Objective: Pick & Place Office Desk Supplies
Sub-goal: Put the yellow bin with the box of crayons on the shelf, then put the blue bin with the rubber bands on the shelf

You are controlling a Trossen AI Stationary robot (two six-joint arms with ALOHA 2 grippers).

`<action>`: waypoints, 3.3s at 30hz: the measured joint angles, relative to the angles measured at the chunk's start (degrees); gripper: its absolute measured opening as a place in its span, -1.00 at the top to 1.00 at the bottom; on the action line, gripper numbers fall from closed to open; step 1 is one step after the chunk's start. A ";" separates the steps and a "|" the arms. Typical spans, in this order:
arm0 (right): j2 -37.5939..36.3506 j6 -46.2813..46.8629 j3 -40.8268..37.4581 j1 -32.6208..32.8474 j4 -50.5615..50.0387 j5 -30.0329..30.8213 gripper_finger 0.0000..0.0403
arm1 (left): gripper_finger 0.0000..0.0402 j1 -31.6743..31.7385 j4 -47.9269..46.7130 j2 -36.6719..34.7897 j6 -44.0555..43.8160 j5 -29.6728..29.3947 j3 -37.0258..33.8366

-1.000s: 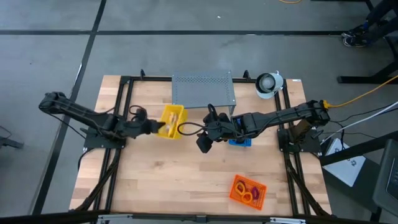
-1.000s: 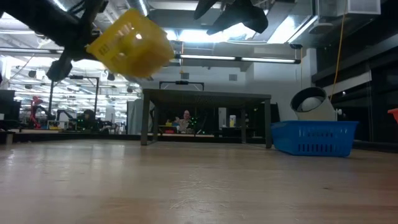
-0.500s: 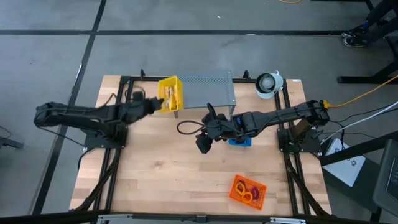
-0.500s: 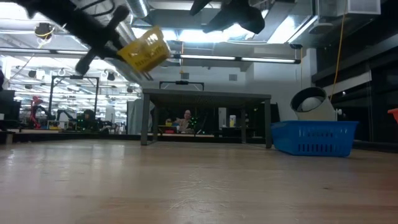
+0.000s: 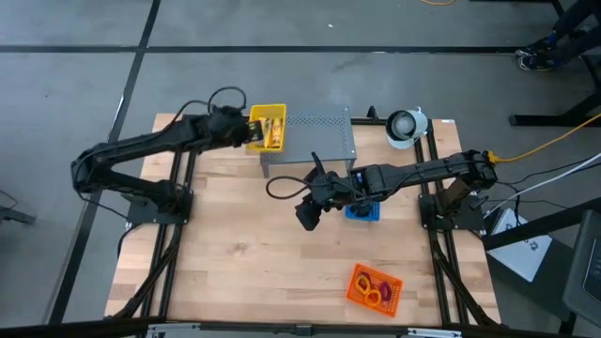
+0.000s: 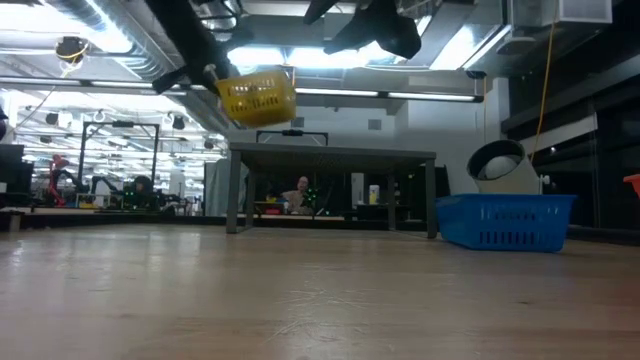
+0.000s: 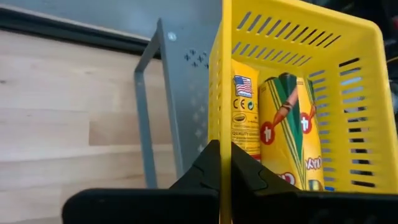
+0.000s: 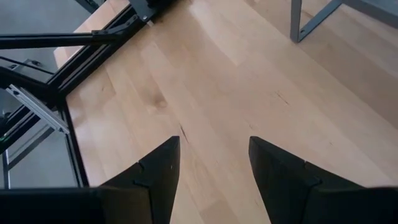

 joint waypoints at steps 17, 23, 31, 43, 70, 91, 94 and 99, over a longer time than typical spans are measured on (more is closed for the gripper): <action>0.00 -10.34 0.00 -0.61 1.05 -0.61 0.04 | 0.98 3.65 -14.33 15.77 1.75 0.25 17.99; 0.00 -10.88 0.00 -0.63 1.10 -2.83 0.04 | 0.98 2.11 -14.19 18.08 -2.20 -0.36 18.57; 0.00 -13.49 0.00 -0.59 1.16 -3.50 0.04 | 0.98 0.67 -16.18 18.69 -4.87 -1.67 18.50; 0.00 -13.86 0.00 -0.52 1.86 -3.52 0.04 | 0.98 -0.44 -18.35 19.26 -8.16 -3.63 18.50; 0.00 -15.28 0.00 -0.33 1.84 -5.01 0.04 | 0.89 -0.70 -18.56 22.63 -8.76 -4.47 18.48; -0.02 -15.21 0.00 -0.33 1.84 -4.98 0.04 | 0.71 -0.55 -19.85 22.38 -9.17 -4.34 18.46; -0.02 -15.19 0.00 -0.33 1.84 -4.98 0.04 | 0.66 -0.55 -19.65 21.97 -8.68 -4.36 18.50; -0.02 -15.19 0.00 -0.33 1.84 -4.98 0.04 | 0.59 -0.55 -19.29 20.62 -8.12 -4.72 18.61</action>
